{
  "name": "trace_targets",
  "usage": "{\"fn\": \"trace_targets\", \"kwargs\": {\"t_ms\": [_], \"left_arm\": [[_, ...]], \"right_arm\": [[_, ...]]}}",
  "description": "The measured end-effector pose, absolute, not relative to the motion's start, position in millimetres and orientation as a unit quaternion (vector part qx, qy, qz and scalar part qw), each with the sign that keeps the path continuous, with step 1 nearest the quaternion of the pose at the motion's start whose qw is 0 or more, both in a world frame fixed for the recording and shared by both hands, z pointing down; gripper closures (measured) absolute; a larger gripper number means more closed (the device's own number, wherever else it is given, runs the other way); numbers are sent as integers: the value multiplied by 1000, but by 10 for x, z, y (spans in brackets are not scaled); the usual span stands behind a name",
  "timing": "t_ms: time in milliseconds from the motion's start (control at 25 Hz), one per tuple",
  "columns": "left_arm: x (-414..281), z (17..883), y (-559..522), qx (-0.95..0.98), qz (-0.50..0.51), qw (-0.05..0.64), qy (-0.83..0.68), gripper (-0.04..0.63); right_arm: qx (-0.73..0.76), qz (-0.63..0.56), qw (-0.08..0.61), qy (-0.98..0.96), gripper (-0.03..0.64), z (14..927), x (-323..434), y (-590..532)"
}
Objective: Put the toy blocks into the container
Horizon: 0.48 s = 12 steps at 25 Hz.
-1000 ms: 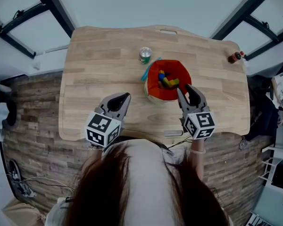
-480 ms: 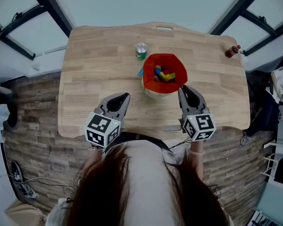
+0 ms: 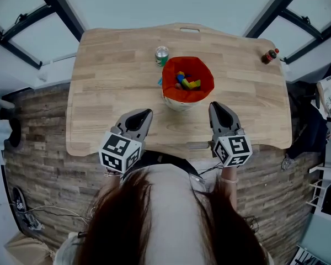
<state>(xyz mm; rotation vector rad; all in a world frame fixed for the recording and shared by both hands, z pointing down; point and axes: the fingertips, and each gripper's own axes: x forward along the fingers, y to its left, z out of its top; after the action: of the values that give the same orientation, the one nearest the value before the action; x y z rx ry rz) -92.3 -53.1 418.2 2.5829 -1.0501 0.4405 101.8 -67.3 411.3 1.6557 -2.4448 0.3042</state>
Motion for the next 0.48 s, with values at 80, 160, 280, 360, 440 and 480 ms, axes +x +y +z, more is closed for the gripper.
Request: {"fn": "trace_targets", "kwargs": {"t_ms": [80, 160, 280, 360, 440, 480], "left_arm": [[-906, 4173, -499, 903, 154, 157, -369, 586], [-893, 4160, -474, 903, 153, 156, -371, 586], [-858, 4142, -451, 902, 153, 154, -374, 586], [-828, 4140, -436, 902, 153, 152, -375, 586], [-797, 4136, -408, 901, 153, 150, -376, 586], [-782, 4133, -390, 901, 153, 150, -376, 586]], "right_arm": [[557, 105, 90, -819, 571, 4146, 1040, -635], [555, 106, 95, -819, 571, 4168, 1048, -598], [551, 110, 94, -822, 571, 4186, 1067, -558], [549, 113, 93, -823, 572, 4203, 1083, -535], [547, 114, 94, -824, 572, 4216, 1097, -502], [546, 114, 95, -825, 572, 4220, 1104, -484]]}}
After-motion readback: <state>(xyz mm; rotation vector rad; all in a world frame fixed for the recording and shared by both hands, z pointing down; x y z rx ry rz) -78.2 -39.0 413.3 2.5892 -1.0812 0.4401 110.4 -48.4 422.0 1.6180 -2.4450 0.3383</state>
